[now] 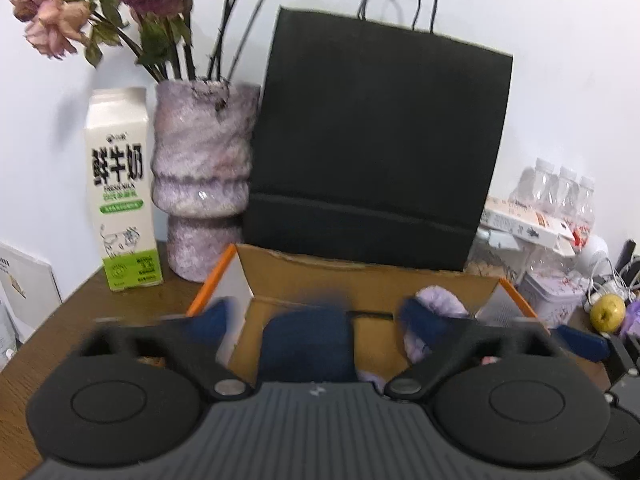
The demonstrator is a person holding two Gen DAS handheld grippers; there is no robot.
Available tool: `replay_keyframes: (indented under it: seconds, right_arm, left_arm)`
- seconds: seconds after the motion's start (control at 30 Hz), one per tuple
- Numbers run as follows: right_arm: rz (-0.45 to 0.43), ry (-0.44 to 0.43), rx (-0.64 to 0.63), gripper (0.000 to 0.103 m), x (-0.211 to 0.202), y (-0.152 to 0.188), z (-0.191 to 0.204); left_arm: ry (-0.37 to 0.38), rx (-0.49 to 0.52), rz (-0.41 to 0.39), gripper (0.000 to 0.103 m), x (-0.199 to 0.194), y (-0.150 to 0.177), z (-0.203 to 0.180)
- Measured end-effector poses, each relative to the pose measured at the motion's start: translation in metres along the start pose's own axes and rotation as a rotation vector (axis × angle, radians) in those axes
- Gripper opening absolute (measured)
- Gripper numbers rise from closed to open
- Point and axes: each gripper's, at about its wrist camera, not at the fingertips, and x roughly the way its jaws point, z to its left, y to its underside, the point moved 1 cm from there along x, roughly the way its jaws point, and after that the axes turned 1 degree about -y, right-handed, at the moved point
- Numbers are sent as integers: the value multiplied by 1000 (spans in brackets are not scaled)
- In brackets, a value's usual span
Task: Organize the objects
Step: 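Lower the case and cable into the box and open both grippers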
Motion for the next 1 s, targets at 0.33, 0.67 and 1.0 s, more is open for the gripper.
replay_keyframes:
  seconds: [0.33, 0.67, 1.0]
  right_arm:
    - [-12, -2, 23, 103, -5, -1, -3]
    - [-33, -6, 36, 103, -18, -3, -4]
    - [-72, -1, 35, 103, -49, 2, -2]
  left_arm:
    - [-6, 4, -9, 103, -4, -1, 1]
    - [15, -13, -30, 103, -20, -3, 4]
    - [33, -24, -44, 103, -47, 1, 11]
